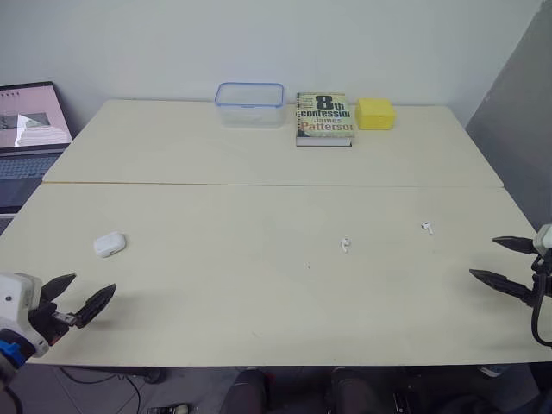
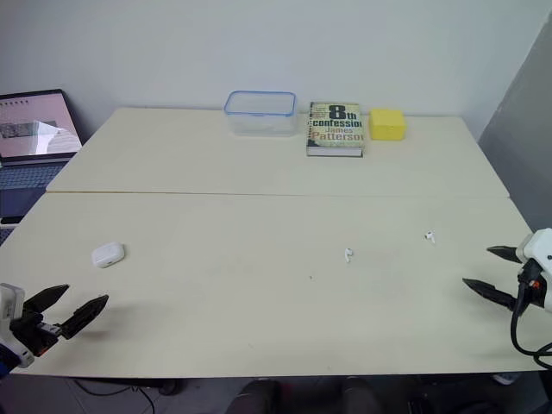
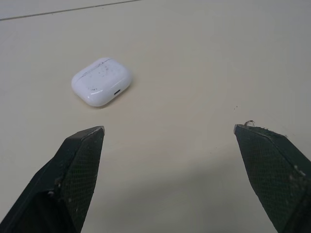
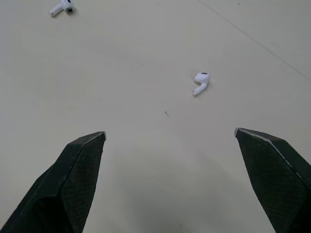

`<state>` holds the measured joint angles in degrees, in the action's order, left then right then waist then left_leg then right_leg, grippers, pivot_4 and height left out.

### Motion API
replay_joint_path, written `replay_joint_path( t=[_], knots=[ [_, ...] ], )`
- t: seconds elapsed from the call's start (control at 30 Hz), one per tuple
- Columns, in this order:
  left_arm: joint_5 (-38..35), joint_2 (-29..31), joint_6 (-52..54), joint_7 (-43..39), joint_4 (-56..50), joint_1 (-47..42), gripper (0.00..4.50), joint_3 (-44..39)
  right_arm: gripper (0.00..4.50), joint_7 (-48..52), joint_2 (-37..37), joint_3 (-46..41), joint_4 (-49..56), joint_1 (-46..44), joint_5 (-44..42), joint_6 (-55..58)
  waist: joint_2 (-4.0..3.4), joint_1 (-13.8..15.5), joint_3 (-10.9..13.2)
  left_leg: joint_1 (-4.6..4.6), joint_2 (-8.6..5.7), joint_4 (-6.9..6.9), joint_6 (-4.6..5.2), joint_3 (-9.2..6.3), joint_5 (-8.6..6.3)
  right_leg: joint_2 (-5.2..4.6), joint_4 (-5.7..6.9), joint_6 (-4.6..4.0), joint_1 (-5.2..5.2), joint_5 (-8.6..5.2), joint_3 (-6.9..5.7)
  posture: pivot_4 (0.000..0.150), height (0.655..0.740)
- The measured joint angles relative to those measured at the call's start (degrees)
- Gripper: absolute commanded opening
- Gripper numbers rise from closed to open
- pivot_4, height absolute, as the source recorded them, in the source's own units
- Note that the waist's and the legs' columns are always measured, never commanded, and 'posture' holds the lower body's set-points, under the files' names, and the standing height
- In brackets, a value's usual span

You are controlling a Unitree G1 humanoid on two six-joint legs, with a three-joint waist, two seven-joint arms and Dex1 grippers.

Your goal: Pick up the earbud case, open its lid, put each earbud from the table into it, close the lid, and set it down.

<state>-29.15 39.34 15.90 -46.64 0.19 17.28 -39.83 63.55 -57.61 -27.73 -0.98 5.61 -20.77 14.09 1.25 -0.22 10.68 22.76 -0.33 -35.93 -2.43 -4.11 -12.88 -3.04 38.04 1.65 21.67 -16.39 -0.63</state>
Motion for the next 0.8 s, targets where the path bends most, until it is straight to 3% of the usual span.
replay_joint_path(
  t=[0.23, 0.37, 0.53, 0.8],
  knots=[
    [-0.20, -8.12, 2.17, 12.93, -4.34, -1.91, 4.50, -1.25, 4.46, -0.14, 0.32, 3.19, 2.32, -3.04, -0.56, 0.60, 0.00, -0.02, 0.00, -0.09, 0.01, -0.06, 0.00, -0.04, 0.00, 0.00, 0.05, 0.02, -0.10, 0.04, 0.02, 0.150, 0.7391],
    [0.56, -10.80, 6.85, 24.27, -6.62, -5.33, 4.50, -0.99, 4.46, -0.92, 0.32, 7.43, 8.31, -10.55, -3.07, 4.86, 0.00, -0.03, -0.01, -0.29, 0.01, -0.05, 0.00, -0.12, 0.00, 0.02, 0.03, 0.05, -0.29, 0.05, 0.01, 0.150, 0.7391],
    [2.26, -11.57, 12.04, 32.63, -7.09, -11.12, 4.50, 1.78, 4.46, -2.71, 0.27, 15.19, 15.08, -21.60, -6.70, 15.18, 0.02, 0.11, -0.01, -0.10, -0.05, -0.09, -0.01, -0.20, 0.00, 0.07, 0.01, 0.00, -0.22, 0.14, -0.03, 0.150, 0.7391],
    [3.24, -11.93, 16.82, 37.37, -0.76, -19.91, 4.50, 5.84, 4.46, -3.40, 3.53, 25.09, 19.46, -33.57, -10.17, 24.47, 0.02, 0.15, -0.01, -0.01, -0.09, -0.12, -0.01, -0.19, 0.00, 0.27, -0.01, -0.05, -0.14, 0.29, -0.11, 0.150, 0.7391]
  ],
)
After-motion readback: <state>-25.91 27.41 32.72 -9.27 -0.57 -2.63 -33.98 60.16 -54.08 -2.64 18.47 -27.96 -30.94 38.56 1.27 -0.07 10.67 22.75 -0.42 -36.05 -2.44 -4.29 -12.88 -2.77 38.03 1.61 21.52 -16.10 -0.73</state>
